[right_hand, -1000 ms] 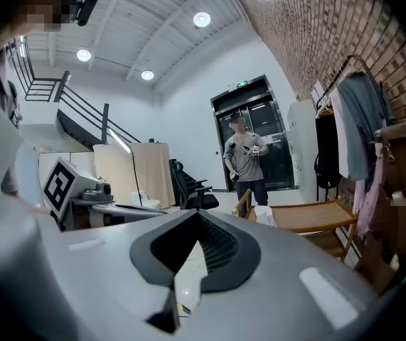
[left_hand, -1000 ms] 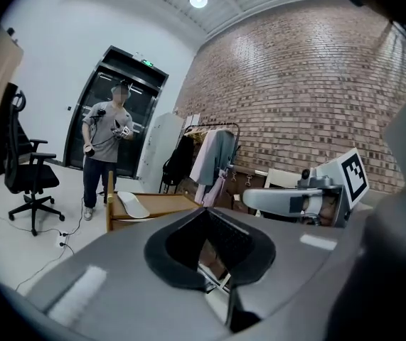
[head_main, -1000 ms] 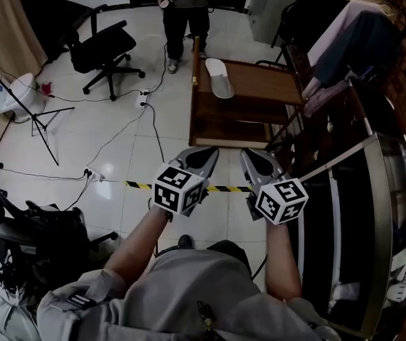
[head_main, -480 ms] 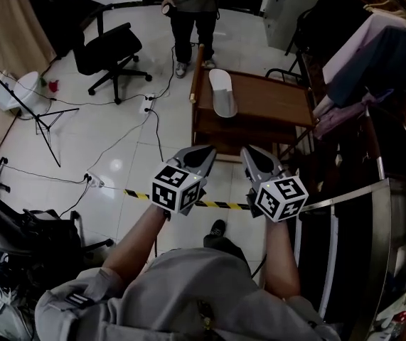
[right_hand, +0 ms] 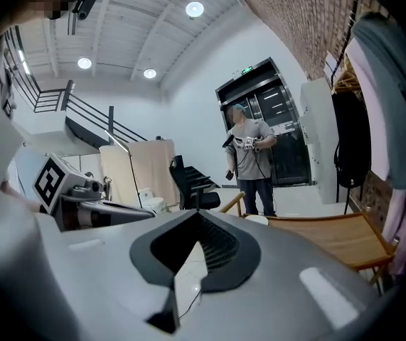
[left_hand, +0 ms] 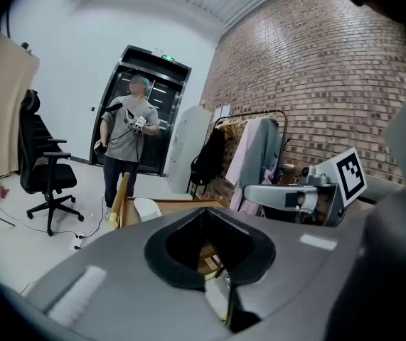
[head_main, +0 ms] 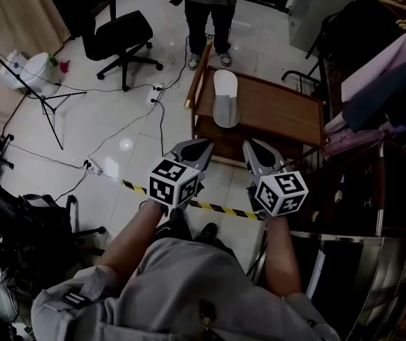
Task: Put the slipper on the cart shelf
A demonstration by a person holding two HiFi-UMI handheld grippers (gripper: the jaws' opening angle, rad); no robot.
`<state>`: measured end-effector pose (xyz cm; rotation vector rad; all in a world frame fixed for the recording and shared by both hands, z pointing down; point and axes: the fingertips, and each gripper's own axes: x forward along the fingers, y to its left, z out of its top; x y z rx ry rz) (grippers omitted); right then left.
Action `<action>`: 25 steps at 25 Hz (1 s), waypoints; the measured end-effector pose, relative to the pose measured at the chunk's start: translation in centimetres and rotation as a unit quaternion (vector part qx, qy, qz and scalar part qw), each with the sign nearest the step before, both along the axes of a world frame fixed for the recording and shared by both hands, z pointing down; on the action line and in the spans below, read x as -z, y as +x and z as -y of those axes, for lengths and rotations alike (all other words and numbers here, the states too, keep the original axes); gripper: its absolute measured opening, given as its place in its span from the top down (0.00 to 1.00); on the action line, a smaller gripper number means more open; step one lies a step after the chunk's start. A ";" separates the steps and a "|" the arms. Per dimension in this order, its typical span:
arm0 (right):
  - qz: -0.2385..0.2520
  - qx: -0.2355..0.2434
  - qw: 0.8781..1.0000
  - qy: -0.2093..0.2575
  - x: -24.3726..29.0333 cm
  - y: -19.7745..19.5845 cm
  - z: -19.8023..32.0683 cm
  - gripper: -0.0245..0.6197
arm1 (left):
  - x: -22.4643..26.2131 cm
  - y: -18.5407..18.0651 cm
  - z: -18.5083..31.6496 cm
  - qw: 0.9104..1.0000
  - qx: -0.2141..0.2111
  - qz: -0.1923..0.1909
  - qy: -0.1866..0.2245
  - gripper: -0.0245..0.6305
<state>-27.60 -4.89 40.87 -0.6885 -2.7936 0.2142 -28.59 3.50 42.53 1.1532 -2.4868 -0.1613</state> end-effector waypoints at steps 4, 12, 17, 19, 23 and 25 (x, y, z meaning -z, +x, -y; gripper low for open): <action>-0.009 -0.007 1.000 0.002 -1.3 -3.5 0.8 0.96 | -0.9 -3.6 0.3 1.000 0.004 -0.007 -0.001 0.95; -0.061 -0.043 0.997 0.028 -6.4 -12.2 0.7 0.93 | -3.7 -12.9 0.3 0.999 -0.022 -0.028 0.006 0.95; -0.099 -0.077 0.991 0.049 -9.9 -17.6 0.7 0.83 | -6.0 -17.9 0.5 0.998 -0.044 -0.039 0.000 0.95; -0.118 -0.086 0.988 0.054 -11.7 -19.5 0.9 0.79 | -6.8 -19.5 0.6 0.998 -0.046 -0.047 -0.006 0.95; -0.177 -0.098 0.978 0.060 -16.9 -22.1 1.8 0.73 | -7.8 -21.6 0.4 0.997 -0.036 -0.062 -0.013 0.95; -0.203 -0.098 0.972 0.058 -19.5 -23.3 2.3 0.73 | -8.0 -22.3 0.0 0.997 -0.027 -0.066 -0.017 0.95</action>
